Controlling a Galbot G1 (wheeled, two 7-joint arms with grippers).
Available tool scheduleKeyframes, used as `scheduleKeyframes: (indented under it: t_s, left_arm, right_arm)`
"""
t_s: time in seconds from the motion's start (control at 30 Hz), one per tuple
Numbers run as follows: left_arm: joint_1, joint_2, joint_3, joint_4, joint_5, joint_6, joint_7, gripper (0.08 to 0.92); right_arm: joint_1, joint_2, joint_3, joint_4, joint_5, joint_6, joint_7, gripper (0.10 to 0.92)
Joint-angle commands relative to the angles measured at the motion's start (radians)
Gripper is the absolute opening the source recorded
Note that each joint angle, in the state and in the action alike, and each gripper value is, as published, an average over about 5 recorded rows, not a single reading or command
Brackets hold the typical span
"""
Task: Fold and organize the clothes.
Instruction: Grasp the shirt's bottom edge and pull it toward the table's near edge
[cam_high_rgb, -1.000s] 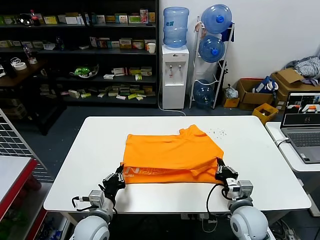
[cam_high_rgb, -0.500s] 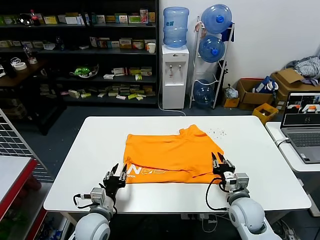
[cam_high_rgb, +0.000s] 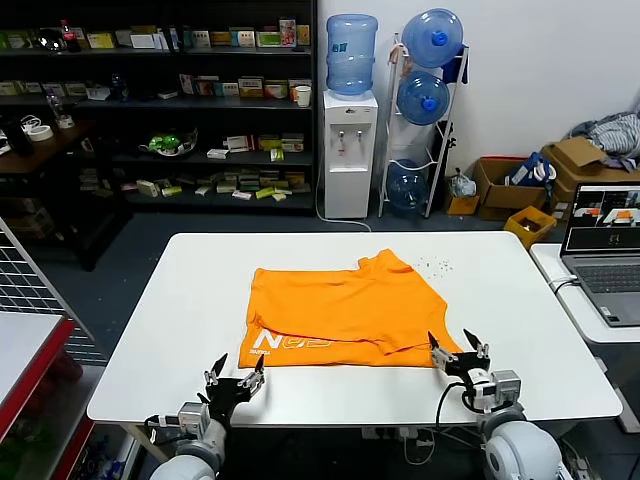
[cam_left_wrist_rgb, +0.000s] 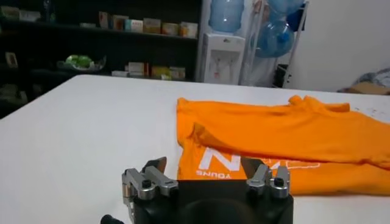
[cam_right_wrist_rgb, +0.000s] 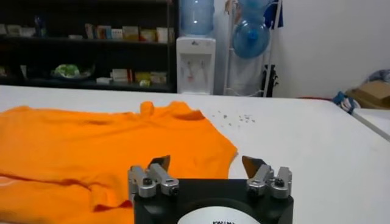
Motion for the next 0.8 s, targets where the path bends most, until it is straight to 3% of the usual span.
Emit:
scheduleKeyframes:
  t_s: [0.03, 0.5, 0.7, 0.8]
  left_arm:
    - [-0.029, -0.023, -0.008, 0.102, -0.010, -0.009, 0.042, 0.822]
    - [-0.104, -0.018, 0.003, 0.151, -0.039, 0.030, 0.035, 0.823]
    - [-0.106, -0.019, 0.007, 0.146, -0.038, 0.030, 0.030, 0.818]
    - [-0.105, -0.020, 0.011, 0.140, -0.038, 0.031, 0.029, 0.771]
  right_arm:
    - [-0.041, -0.023, 0.025, -0.015, 0.054, -0.033, -0.025, 0.821]
    - [-0.015, 0.001, -0.001, -0.033, 0.074, -0.075, -0.007, 0.818]
    - [-0.014, 0.007, -0.006, -0.030, 0.073, -0.075, -0.002, 0.689]
    - [-0.014, 0.007, -0.007, -0.029, 0.074, -0.078, 0.002, 0.602]
